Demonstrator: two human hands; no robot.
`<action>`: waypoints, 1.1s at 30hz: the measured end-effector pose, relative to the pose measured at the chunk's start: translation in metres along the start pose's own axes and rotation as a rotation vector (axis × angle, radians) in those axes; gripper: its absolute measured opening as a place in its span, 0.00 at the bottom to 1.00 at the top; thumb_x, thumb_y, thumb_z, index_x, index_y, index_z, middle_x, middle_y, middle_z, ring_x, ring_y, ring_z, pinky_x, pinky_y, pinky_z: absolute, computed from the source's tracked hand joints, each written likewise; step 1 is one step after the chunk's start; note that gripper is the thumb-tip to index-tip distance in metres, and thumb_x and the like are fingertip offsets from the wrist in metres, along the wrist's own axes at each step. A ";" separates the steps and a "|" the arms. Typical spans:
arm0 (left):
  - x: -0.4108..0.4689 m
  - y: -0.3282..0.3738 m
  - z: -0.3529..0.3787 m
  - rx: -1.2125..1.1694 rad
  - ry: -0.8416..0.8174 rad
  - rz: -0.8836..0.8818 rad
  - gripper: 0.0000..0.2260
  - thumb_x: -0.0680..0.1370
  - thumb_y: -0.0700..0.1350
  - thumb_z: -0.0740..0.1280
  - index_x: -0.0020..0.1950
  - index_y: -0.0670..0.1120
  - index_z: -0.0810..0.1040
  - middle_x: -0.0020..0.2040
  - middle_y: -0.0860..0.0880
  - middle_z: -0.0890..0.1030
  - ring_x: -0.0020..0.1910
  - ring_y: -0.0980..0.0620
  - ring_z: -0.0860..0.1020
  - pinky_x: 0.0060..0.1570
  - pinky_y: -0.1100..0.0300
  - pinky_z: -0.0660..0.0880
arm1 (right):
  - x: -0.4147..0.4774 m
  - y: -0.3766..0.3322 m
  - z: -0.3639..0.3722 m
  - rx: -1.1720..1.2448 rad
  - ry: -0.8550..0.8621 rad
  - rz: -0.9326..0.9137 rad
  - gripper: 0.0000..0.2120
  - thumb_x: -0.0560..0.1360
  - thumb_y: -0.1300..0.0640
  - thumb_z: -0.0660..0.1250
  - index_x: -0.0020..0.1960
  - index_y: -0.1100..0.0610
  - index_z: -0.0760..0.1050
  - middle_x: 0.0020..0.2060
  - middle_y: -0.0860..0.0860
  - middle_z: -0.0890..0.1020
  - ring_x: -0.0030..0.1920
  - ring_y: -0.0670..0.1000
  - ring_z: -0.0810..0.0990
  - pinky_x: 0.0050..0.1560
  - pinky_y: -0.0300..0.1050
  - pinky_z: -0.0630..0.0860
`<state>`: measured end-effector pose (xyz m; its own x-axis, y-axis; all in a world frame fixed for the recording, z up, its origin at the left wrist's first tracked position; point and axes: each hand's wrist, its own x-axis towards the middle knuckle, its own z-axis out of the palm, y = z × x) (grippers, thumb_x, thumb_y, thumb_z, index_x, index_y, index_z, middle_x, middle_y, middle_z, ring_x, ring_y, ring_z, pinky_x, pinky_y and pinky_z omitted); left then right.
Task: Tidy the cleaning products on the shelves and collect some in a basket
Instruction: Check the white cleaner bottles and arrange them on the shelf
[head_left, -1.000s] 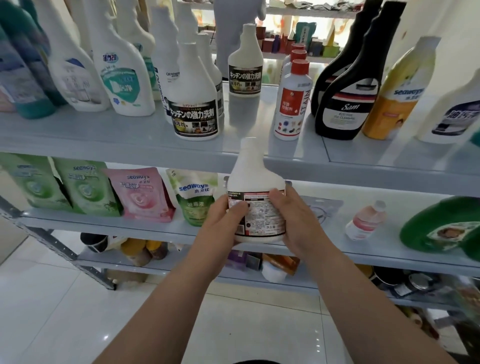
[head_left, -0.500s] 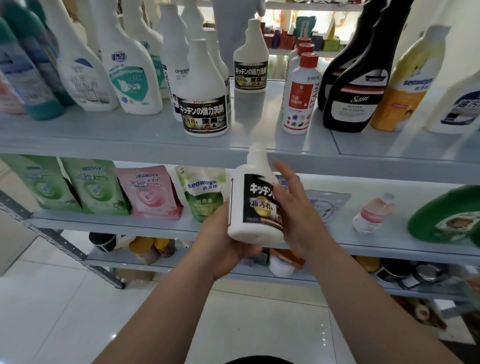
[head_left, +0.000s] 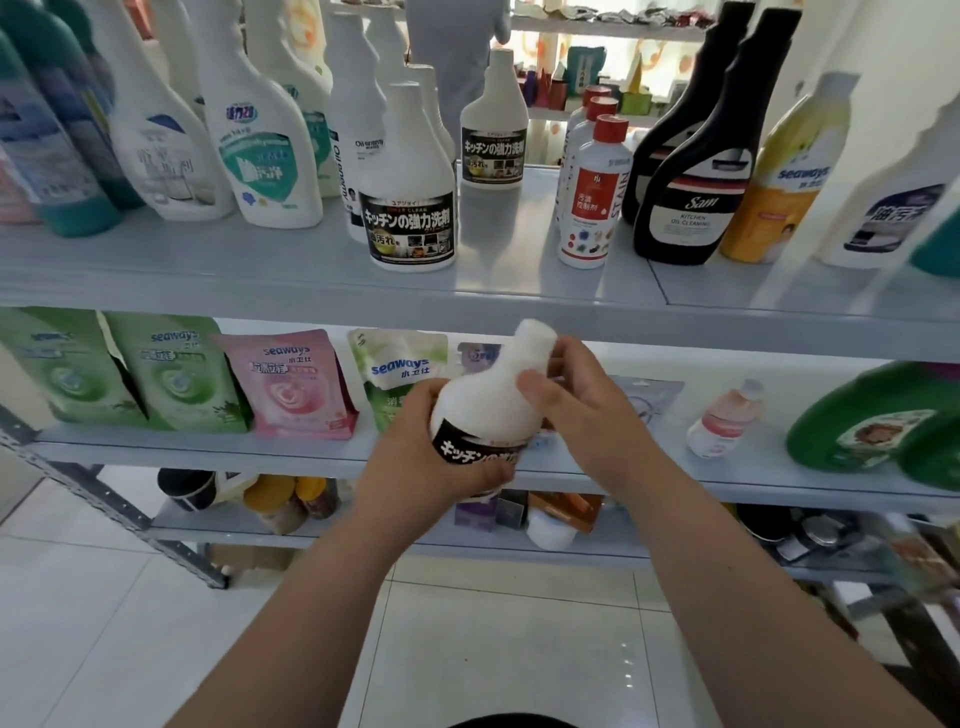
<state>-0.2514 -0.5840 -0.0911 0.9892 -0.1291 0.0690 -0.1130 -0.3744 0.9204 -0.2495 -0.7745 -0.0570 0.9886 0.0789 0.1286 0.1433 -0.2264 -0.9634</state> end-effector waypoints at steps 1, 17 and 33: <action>-0.003 0.001 0.001 0.125 0.047 0.026 0.37 0.57 0.59 0.83 0.59 0.66 0.67 0.53 0.67 0.78 0.50 0.66 0.79 0.45 0.64 0.80 | 0.002 -0.003 -0.004 -0.091 0.032 0.005 0.12 0.69 0.30 0.64 0.50 0.32 0.75 0.46 0.33 0.81 0.49 0.38 0.80 0.46 0.39 0.77; -0.024 0.004 -0.019 -0.043 -0.196 0.067 0.36 0.57 0.59 0.83 0.62 0.69 0.73 0.58 0.63 0.81 0.55 0.61 0.81 0.53 0.51 0.83 | 0.006 -0.049 -0.022 -0.853 0.009 -0.605 0.17 0.81 0.46 0.49 0.37 0.51 0.64 0.27 0.43 0.64 0.28 0.46 0.64 0.30 0.44 0.60; -0.044 -0.007 -0.007 -1.188 -0.487 -0.208 0.26 0.73 0.59 0.74 0.65 0.45 0.83 0.58 0.41 0.85 0.55 0.42 0.84 0.59 0.47 0.80 | -0.025 -0.029 0.030 0.052 -0.170 0.011 0.19 0.76 0.25 0.56 0.67 0.18 0.65 0.65 0.22 0.73 0.68 0.30 0.71 0.67 0.42 0.70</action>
<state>-0.2933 -0.5694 -0.0982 0.8144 -0.5795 -0.0306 0.4365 0.5770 0.6904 -0.2797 -0.7403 -0.0390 0.9673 0.2406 0.0804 0.1253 -0.1776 -0.9761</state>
